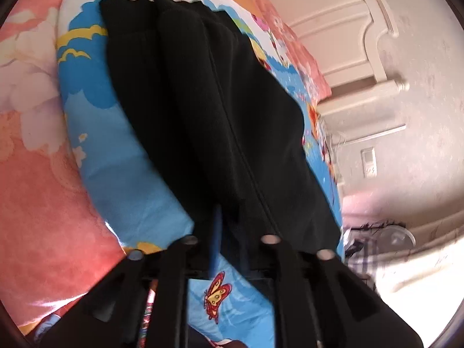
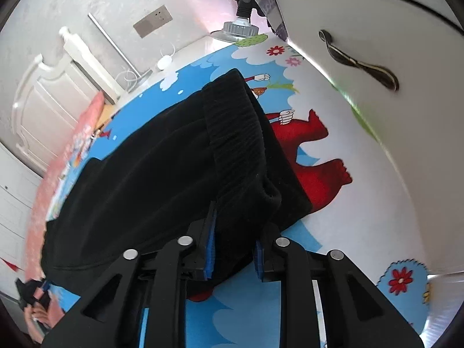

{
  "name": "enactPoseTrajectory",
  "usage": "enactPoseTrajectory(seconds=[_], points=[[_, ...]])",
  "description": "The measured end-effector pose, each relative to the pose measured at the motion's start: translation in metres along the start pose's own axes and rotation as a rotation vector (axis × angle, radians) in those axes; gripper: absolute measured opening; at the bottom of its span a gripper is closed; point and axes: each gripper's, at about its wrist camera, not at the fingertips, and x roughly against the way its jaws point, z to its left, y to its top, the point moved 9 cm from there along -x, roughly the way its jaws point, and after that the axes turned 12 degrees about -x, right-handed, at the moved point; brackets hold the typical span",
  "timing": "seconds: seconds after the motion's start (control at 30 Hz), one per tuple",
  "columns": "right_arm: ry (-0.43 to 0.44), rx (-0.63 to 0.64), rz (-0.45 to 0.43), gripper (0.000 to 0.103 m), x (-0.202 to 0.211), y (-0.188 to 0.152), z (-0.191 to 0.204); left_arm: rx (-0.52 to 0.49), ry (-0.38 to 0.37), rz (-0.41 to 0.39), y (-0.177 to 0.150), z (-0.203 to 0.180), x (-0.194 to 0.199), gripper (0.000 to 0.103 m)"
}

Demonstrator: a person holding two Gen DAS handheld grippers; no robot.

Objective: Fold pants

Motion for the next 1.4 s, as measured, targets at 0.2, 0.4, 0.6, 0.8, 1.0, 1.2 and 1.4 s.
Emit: enactPoseTrajectory(seconds=[0.2, 0.4, 0.6, 0.8, 1.0, 1.2, 1.4], points=[[-0.045, 0.025, -0.033, 0.022, -0.001, -0.003, 0.000, 0.126, -0.100, -0.140, 0.038, 0.028, 0.022, 0.040], [-0.096, 0.066, -0.050, 0.023, -0.003, -0.002, 0.002, 0.206, -0.157, -0.215, 0.075, 0.059, 0.034, 0.045], [-0.184, 0.157, -0.086, 0.025, -0.003, -0.006, 0.008, 0.234, -0.109, -0.232, 0.112, 0.083, 0.026, 0.047], [-0.455, 0.239, -0.207, 0.096, 0.010, -0.002, -0.007, 0.206, -0.091, -0.191, 0.145, 0.088, 0.008, 0.042], [-0.455, 0.250, -0.417, 0.097, 0.061, 0.001, 0.030, -0.025, -0.002, -0.185, 0.165, 0.061, 0.034, 0.015], [-0.143, 0.443, -0.377, 0.098, 0.043, -0.043, 0.140, -0.076, 0.116, -0.273, 0.139, 0.073, 0.060, 0.017], [0.072, 0.585, -0.168, 0.098, -0.008, -0.109, 0.223, 0.060, 0.076, -0.295, 0.133, 0.114, 0.054, 0.056]])
